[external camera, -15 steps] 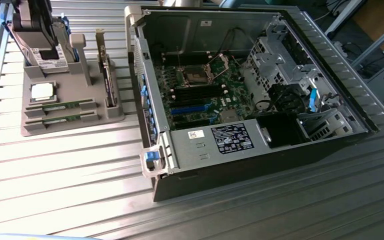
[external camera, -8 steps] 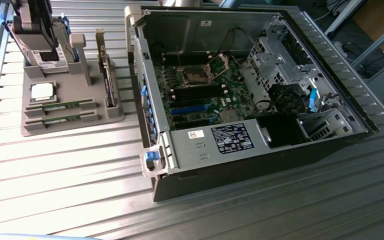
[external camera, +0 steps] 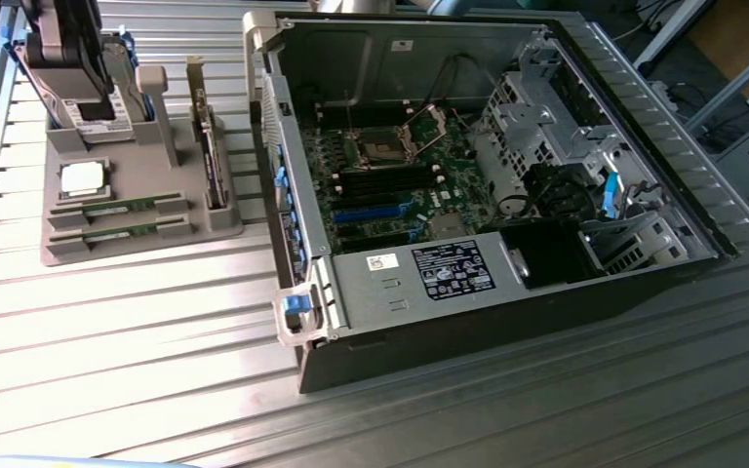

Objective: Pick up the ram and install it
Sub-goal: 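Pick up the ram and move it above insertion slot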

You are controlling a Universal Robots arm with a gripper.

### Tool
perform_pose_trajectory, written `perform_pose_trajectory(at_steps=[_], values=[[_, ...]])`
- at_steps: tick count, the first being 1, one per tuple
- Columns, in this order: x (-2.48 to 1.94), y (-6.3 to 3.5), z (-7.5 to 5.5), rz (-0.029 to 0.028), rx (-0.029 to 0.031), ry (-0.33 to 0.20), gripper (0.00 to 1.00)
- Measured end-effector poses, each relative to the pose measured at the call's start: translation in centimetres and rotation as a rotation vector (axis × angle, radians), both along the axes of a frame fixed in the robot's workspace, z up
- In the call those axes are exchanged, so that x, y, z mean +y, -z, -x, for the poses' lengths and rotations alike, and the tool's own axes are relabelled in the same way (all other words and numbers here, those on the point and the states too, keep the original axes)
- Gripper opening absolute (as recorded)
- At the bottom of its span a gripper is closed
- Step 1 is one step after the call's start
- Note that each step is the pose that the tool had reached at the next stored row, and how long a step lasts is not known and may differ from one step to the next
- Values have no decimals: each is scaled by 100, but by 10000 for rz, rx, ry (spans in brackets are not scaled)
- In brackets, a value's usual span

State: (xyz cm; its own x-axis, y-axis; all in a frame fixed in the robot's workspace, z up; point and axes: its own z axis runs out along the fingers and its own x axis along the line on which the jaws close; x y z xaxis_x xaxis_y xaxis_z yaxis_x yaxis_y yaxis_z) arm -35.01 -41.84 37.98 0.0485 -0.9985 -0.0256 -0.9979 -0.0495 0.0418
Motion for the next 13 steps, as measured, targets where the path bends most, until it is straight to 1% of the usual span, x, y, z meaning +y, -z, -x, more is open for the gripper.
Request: perform_pose_trajectory(at_steps=[13], values=[[0, 29, 12, 0, 0, 0, 36]])
